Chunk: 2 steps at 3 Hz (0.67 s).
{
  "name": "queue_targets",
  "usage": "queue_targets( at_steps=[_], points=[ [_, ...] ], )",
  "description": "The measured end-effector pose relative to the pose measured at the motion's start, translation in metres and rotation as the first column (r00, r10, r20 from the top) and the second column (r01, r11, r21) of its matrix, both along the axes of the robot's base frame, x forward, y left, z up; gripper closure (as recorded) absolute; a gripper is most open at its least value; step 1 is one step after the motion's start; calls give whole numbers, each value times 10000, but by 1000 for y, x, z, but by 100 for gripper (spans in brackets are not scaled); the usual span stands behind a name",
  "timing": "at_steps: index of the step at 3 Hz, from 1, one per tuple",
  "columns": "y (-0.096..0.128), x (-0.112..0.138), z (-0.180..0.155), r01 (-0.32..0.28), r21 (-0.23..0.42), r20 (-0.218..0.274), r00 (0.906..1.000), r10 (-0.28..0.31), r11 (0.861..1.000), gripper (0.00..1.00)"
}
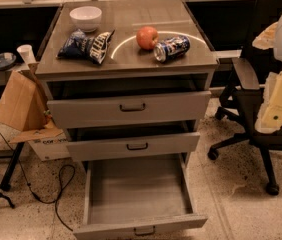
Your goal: Close bottom drawer
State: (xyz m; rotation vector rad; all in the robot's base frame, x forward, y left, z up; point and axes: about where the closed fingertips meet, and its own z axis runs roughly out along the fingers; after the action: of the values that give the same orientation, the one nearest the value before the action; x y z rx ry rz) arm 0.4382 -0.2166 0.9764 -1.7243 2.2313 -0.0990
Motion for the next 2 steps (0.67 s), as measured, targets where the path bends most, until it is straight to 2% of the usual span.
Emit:
queue_targets(
  at_steps=[1,2],
  points=[
    [0,0,0,1,0,1,10000,-1,10000,0],
    [8,1,-21,158,-34,33,9999,-158,9999,0]
  ],
)
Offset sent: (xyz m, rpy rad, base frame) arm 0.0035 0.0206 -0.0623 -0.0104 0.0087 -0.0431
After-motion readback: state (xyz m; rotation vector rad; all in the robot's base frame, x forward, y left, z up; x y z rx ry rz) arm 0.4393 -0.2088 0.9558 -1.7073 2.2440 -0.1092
